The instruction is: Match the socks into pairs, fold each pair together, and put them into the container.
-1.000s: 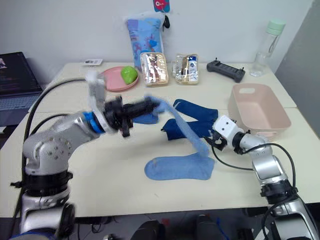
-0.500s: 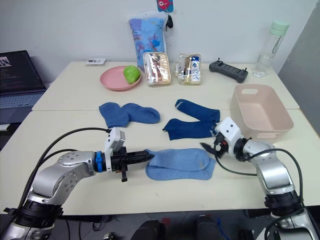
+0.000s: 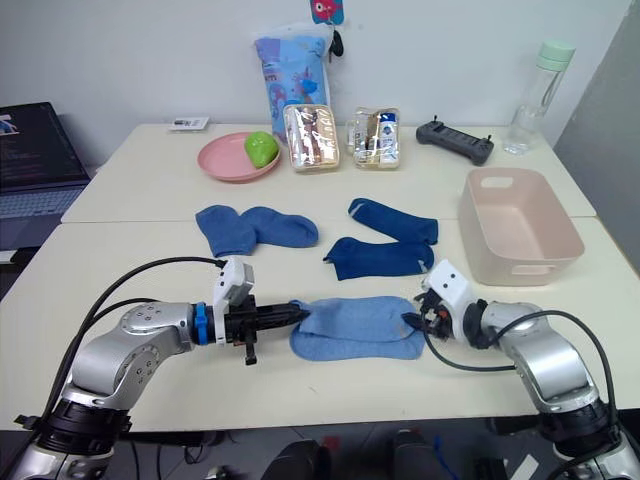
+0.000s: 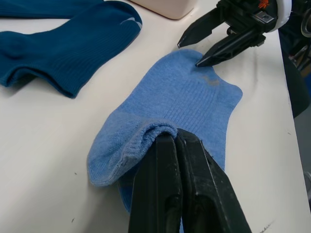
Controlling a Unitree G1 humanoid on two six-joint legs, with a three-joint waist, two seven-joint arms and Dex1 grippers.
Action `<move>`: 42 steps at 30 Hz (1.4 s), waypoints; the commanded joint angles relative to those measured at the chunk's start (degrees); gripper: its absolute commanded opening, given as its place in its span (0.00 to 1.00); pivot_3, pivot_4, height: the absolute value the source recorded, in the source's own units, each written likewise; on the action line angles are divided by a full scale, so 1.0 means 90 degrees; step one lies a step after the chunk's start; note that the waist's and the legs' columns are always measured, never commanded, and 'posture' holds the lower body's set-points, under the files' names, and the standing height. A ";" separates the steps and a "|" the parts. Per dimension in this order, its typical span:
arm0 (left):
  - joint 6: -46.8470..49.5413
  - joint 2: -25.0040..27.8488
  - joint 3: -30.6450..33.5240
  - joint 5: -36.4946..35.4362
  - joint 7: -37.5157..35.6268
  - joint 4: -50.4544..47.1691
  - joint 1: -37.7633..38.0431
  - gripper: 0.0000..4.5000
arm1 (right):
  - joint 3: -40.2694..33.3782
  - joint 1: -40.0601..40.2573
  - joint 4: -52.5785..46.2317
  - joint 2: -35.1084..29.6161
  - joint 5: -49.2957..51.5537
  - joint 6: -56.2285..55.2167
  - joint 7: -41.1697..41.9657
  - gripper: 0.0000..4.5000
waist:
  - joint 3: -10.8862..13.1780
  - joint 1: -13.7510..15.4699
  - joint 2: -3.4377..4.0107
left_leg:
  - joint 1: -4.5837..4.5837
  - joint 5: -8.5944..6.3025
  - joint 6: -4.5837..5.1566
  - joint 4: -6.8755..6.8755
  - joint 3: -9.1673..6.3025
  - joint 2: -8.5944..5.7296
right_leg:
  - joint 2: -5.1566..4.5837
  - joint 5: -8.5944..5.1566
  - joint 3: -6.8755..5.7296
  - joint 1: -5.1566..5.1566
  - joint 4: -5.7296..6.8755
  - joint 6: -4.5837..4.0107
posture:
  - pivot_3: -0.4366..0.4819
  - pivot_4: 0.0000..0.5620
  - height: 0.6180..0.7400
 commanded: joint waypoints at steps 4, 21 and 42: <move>-0.0101 0.0010 0.0068 0.0007 -0.0113 -0.0086 -0.0084 0.00 | -0.0058 -0.0040 -0.0116 -0.0095 0.0076 -0.0043 -0.0039 0.01 | 0.0000 -0.0001 0.0000 | 0.0000 0.0000 0.0000 0.0000 0.0001 0.0000 | 0.0000 0.0000 0.0001 0.0000 -0.0001 0.0000 | 0.48 0.27 1.00; 0.0684 -0.0604 -0.1098 -0.0452 -0.0339 -0.1071 -0.0524 0.00 | 0.0951 -0.2924 0.3454 0.1575 -0.1074 -0.2382 -0.0403 0.01 | 0.0000 -0.0006 -0.0001 | 0.0008 0.0001 -0.0001 -0.0009 0.0002 0.0004 | 0.0009 0.0000 0.0003 0.0000 0.0003 -0.0001 | 0.48 0.27 1.00; 0.0956 0.0247 -0.0010 -0.0735 -0.0648 -0.0126 -0.1193 0.90 | 0.0526 -0.1275 0.0637 0.0250 -0.0030 -0.1877 0.1162 0.70 | 0.0000 0.0007 0.0000 | 0.0007 0.0002 -0.0001 -0.0003 -0.0005 0.0000 | 0.0004 -0.0003 -0.0005 0.0002 0.0004 -0.0004 | 0.48 0.27 1.00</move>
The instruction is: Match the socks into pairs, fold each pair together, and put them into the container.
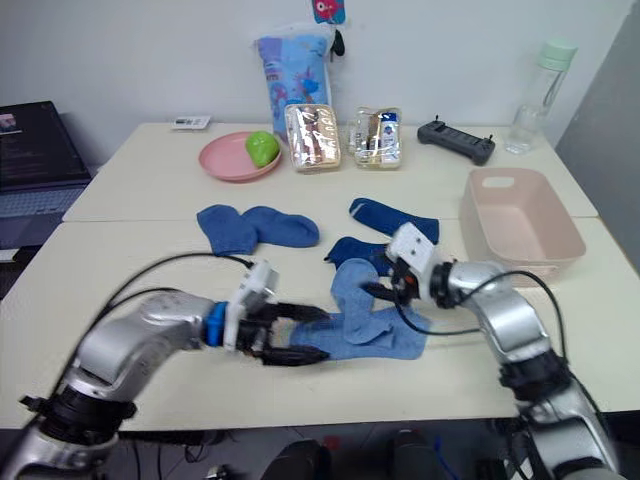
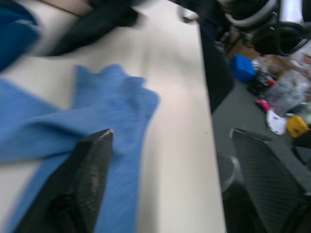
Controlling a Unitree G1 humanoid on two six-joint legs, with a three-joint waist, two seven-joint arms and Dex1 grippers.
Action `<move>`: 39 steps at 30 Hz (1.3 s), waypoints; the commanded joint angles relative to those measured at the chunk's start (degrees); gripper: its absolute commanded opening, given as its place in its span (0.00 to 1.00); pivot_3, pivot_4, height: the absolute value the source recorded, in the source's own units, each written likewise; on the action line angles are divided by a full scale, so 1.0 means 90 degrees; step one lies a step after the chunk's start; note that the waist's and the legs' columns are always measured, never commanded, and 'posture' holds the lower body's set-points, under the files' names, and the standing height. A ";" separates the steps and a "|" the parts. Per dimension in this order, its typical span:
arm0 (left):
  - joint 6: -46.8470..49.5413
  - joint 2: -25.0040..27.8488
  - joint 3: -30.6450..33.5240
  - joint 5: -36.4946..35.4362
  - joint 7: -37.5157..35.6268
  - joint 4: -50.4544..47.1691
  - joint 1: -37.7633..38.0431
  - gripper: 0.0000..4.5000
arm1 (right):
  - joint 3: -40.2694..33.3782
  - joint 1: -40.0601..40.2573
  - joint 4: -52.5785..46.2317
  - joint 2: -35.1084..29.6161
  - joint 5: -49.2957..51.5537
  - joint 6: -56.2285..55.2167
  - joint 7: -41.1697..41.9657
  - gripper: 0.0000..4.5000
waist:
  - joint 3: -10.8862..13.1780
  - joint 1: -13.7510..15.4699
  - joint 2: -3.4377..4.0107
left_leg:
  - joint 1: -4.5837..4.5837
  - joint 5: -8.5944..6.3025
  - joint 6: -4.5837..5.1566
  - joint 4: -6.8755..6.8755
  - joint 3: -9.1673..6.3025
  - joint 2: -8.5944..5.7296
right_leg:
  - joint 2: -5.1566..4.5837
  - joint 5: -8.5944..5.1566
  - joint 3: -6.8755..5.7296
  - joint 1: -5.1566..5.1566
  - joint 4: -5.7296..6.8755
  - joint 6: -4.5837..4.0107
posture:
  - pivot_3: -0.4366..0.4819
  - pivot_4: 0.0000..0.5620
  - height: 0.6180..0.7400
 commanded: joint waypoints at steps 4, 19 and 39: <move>-0.1686 -0.0911 -0.0045 0.1345 0.0858 0.2288 -0.1232 0.90 | -0.0173 0.0809 -0.1417 -0.0593 0.0328 0.0159 0.0218 0.70 | -0.0002 0.0061 -0.0004 | 0.0001 0.0000 0.0000 0.0002 0.0001 -0.0006 | 0.0000 -0.0001 0.0000 0.0004 -0.0004 0.0002 | 0.48 0.27 1.00; -0.4713 -0.2652 -0.0919 0.3631 0.1287 0.6100 -0.2717 0.87 | 0.0263 0.1573 -0.1693 -0.0786 -0.0409 -0.0178 -0.0371 0.56 | 0.0009 0.0095 -0.0022 | -0.0008 0.0000 0.0000 0.0014 0.0006 -0.0004 | 0.0003 0.0000 0.0005 -0.0002 0.0000 0.0003 | 0.48 0.27 1.00; -0.4770 -0.2880 -0.0266 0.3382 0.0648 0.6282 -0.2764 0.01 | 0.0082 0.1732 -0.2051 -0.0841 -0.0241 -0.0012 -0.0416 0.00 | 0.0009 0.0134 -0.0023 | -0.0044 -0.0001 0.0002 0.0062 -0.0013 -0.0004 | 0.0007 0.0000 -0.0013 -0.0005 0.0004 0.0003 | 0.48 0.27 1.00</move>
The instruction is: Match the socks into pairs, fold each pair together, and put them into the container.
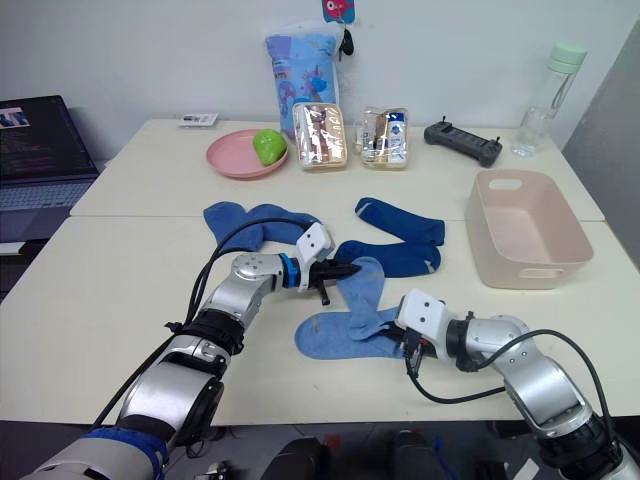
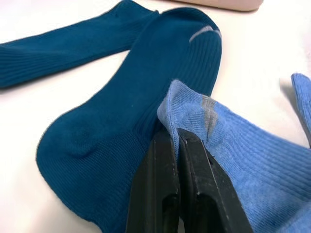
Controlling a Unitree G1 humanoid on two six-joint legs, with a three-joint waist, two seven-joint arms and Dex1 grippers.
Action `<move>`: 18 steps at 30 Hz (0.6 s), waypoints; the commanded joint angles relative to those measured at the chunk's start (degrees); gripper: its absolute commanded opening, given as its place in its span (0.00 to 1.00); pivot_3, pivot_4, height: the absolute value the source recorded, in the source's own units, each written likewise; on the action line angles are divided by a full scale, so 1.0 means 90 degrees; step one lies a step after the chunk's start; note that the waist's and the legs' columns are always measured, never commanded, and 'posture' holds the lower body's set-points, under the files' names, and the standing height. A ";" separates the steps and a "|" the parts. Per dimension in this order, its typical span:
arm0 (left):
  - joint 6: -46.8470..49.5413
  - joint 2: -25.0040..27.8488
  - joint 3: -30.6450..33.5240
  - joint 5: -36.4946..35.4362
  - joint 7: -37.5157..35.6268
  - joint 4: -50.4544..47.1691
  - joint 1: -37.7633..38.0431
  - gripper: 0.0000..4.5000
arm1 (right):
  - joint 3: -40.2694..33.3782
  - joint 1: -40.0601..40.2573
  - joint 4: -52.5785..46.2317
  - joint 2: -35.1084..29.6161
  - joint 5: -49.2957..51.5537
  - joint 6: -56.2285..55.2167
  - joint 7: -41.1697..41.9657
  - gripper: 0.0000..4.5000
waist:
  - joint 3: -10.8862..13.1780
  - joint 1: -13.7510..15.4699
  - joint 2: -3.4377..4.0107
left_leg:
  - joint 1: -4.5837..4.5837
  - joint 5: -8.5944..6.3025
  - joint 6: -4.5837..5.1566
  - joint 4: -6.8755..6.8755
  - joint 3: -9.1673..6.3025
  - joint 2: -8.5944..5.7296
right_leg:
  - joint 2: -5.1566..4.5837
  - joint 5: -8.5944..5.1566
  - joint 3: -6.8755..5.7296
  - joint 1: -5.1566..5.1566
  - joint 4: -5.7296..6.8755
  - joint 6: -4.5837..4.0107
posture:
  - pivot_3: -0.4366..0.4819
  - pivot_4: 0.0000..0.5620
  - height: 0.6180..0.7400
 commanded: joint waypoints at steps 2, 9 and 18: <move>0.0080 0.0119 0.0305 -0.0313 -0.0242 -0.0536 0.0025 0.01 | -0.0190 -0.0081 -0.0262 -0.0066 0.0057 -0.0040 -0.0025 0.00 | 0.0000 0.0000 0.0000 | 0.0000 0.0000 0.0000 0.0000 -0.0002 0.0000 | 0.0000 0.0000 -0.0001 0.0000 0.0000 0.0000 | 0.48 0.27 1.00; 0.0893 0.0310 0.0934 -0.0839 0.0018 -0.1354 0.0244 0.01 | -0.0431 -0.0252 -0.0175 -0.0513 -0.0259 -0.0363 -0.0011 0.00 | 0.0000 -0.0003 0.0000 | -0.0001 0.0000 0.0000 0.0002 -0.0002 0.0000 | 0.0000 0.0000 0.0001 -0.0001 0.0002 0.0000 | 0.48 0.27 1.00; 0.1588 0.0437 0.0973 -0.0993 0.0242 -0.2277 0.0955 0.01 | -0.0472 -0.0345 -0.0020 -0.0523 -0.0202 -0.0493 0.0091 0.00 | 0.0000 -0.0003 0.0000 | -0.0002 0.0000 -0.0001 0.0005 -0.0002 0.0002 | -0.0001 0.0000 0.0005 -0.0001 0.0003 0.0000 | 0.48 0.27 1.00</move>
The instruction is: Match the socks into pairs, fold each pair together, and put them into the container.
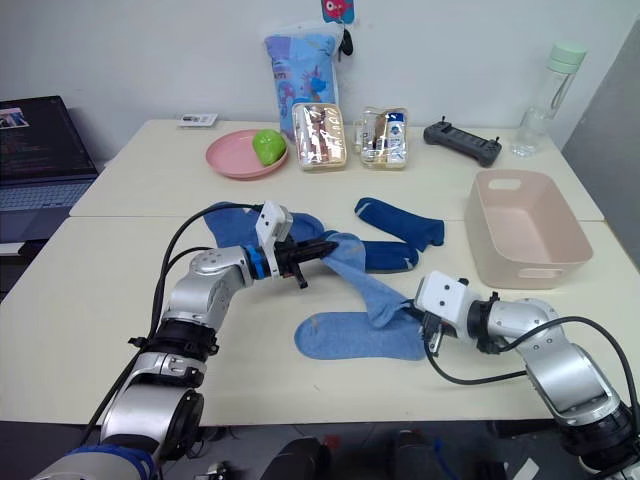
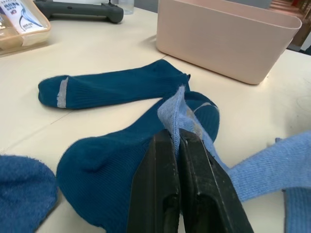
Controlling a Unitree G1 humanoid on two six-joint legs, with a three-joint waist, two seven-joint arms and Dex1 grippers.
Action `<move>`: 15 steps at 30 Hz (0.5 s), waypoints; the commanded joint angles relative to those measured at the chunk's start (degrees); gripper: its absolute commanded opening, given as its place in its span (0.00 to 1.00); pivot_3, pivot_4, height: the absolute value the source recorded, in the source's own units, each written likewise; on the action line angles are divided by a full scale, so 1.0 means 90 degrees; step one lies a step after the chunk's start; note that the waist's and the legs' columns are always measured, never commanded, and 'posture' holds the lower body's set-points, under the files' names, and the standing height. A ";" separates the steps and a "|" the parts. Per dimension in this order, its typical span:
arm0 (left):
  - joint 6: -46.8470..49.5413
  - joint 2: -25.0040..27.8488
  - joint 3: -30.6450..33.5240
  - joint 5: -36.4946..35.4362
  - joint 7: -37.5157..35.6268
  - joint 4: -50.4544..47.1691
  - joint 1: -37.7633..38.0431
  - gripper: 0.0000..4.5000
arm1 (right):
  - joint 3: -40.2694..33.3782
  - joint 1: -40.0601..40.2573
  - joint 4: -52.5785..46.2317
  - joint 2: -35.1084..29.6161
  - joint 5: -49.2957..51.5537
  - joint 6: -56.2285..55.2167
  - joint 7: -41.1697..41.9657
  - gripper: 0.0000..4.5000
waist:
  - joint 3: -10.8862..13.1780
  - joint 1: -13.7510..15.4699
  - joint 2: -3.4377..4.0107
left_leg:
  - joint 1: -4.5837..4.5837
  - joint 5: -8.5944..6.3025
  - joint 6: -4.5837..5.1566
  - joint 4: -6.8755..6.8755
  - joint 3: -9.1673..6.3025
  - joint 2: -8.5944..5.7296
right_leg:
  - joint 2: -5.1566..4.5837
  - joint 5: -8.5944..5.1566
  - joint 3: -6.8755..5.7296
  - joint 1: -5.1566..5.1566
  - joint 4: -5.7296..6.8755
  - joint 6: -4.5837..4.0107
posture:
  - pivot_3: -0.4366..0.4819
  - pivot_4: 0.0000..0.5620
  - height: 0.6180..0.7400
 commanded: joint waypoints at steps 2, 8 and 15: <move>0.0025 0.0043 0.0019 -0.0015 0.0141 -0.0312 0.0021 0.01 | 0.0049 -0.0183 -0.0037 0.0040 -0.0047 -0.0236 0.0066 0.00 | 0.0000 0.0007 0.0000 | -0.0001 0.0000 0.0000 0.0001 -0.0003 0.0000 | 0.0000 0.0000 -0.0003 0.0000 0.0000 0.0000 | 0.48 0.27 1.00; 0.0061 0.0181 -0.0060 0.0031 0.0104 -0.0556 0.0285 0.29 | 0.0039 -0.0219 -0.0041 0.0039 -0.0029 -0.0249 0.0144 0.00 | 0.0000 0.0005 0.0000 | 0.0000 0.0000 0.0000 0.0001 -0.0002 0.0000 | -0.0001 0.0000 -0.0002 0.0000 0.0000 0.0000 | 0.48 0.27 1.00; -0.0080 0.0359 -0.0276 0.0135 -0.0155 -0.0470 0.0110 0.47 | 0.0134 -0.0012 -0.0329 -0.0075 0.0030 -0.0133 0.0324 0.00 | 0.0000 0.0013 0.0000 | -0.0001 0.0000 0.0000 0.0001 -0.0001 0.0000 | -0.0001 0.0000 -0.0002 0.0000 -0.0001 0.0000 | 0.48 0.27 1.00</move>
